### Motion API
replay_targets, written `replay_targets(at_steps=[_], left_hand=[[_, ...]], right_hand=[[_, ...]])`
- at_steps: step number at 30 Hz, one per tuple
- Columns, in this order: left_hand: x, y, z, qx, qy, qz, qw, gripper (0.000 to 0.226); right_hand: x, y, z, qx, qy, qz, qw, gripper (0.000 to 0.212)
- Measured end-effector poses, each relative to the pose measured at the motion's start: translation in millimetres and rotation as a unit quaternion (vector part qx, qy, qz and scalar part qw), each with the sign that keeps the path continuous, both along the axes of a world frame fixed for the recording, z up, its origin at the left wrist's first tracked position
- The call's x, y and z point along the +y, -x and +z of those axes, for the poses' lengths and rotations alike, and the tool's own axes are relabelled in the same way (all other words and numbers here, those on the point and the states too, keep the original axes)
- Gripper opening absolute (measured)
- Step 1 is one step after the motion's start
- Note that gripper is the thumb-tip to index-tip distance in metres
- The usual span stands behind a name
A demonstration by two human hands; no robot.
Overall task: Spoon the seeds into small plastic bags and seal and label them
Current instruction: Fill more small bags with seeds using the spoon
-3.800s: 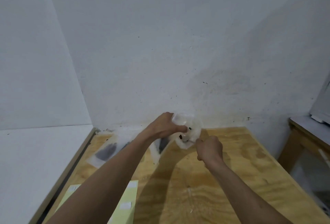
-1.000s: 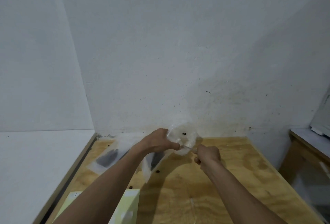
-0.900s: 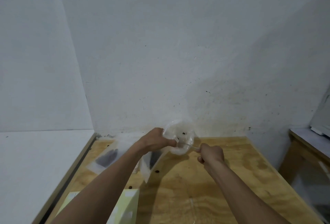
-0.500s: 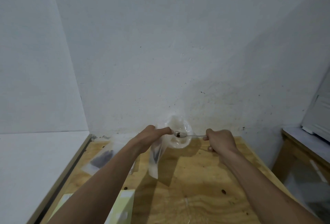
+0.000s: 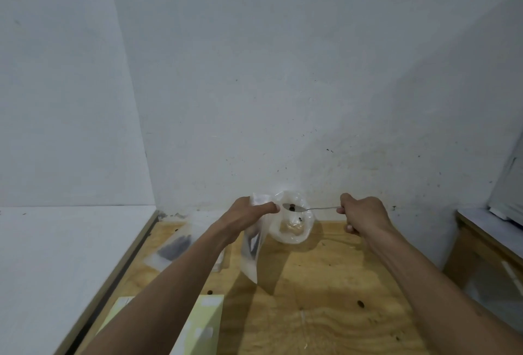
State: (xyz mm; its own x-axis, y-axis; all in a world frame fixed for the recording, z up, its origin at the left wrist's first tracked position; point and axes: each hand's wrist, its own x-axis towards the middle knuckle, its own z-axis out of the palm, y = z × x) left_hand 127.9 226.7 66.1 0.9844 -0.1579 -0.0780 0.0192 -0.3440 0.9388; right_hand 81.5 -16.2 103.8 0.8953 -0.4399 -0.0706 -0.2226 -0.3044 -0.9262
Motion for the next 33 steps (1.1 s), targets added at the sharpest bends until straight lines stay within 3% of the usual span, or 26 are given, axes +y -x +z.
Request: replay_targets(at_steps=[4,9,12,16,22,25,28,30,33], left_hand=[[2.6,5.4,-0.3,-0.038,-0.010,0.000,0.999,0.050],[-8.9,17.5,4.4,-0.058,-0.048,-0.039,0.996,0.021],[-14.8,20.5,6.4,-0.066,-0.052,-0.053,0.995,0.019],[-13.6,18.6,6.2,-0.068,-0.046,-0.042,0.996,0.018],[-19.0,15.6,4.1,-0.086,-0.034,0.024,0.995,0.022],[-26.0,13.5,3.6,-0.106,-0.009,0.045,0.993,0.033],[-37.7,15.8,4.2,-0.119,0.008,0.082,0.990,0.031],[-44.3,18.2,5.7,-0.126,0.018,0.085,0.988,0.027],[-49.1,22.1,7.3,-0.126,0.038,0.075,0.988,0.034]], right_hand=[[1.9,-0.2,16.5,-0.032,-0.008,0.011,0.999,0.030],[18.7,5.2,35.4,-0.093,0.047,0.075,0.992,0.033],[28.8,11.4,36.5,-0.146,0.165,0.137,0.966,0.035],[29.9,20.2,35.3,-0.231,0.322,0.175,0.901,0.032],[-16.1,32.4,18.9,-0.323,0.312,0.113,0.886,0.033],[-43.1,34.1,-20.4,-0.300,0.385,0.072,0.870,0.040],[-53.6,40.4,-78.1,-0.241,0.423,0.070,0.871,0.024],[-56.1,45.6,-113.8,-0.193,0.433,0.074,0.878,0.012],[-62.4,53.4,-142.8,-0.112,0.388,0.075,0.912,0.022]])
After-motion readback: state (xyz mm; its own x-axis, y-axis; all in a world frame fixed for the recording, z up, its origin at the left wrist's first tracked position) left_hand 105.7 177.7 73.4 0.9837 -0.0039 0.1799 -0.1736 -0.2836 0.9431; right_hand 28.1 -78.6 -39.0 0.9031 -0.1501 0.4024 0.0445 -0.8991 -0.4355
